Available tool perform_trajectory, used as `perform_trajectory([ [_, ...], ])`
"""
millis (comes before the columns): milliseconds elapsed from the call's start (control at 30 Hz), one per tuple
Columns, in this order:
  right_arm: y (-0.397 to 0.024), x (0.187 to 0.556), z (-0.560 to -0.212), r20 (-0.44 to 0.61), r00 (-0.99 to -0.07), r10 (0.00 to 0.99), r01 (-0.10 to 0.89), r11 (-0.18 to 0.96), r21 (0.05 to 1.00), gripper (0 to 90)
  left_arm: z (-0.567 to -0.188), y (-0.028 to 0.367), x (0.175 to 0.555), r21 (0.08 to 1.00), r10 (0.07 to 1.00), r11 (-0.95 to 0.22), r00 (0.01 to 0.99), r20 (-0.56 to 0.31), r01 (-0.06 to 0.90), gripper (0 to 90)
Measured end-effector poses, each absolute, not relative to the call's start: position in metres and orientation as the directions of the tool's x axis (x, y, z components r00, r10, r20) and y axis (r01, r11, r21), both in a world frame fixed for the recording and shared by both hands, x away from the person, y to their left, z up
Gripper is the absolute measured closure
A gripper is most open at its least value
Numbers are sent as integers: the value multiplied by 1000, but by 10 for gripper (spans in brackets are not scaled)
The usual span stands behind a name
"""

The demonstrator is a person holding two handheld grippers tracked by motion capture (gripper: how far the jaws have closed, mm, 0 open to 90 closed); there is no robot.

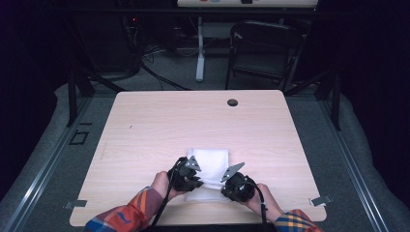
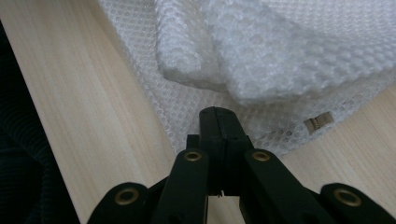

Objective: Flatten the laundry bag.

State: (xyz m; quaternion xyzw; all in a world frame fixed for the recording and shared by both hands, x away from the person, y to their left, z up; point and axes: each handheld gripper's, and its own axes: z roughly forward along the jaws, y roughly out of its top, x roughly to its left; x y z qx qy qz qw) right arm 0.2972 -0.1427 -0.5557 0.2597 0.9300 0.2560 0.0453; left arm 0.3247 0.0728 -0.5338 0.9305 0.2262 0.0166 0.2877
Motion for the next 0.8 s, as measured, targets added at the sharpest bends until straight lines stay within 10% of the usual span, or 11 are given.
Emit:
perform_trajectory([
  [800, -142, 295, -559, 13, -879, 476, 413, 748, 519, 900, -500, 81, 344, 588, 501, -664, 859, -107, 461, 821],
])
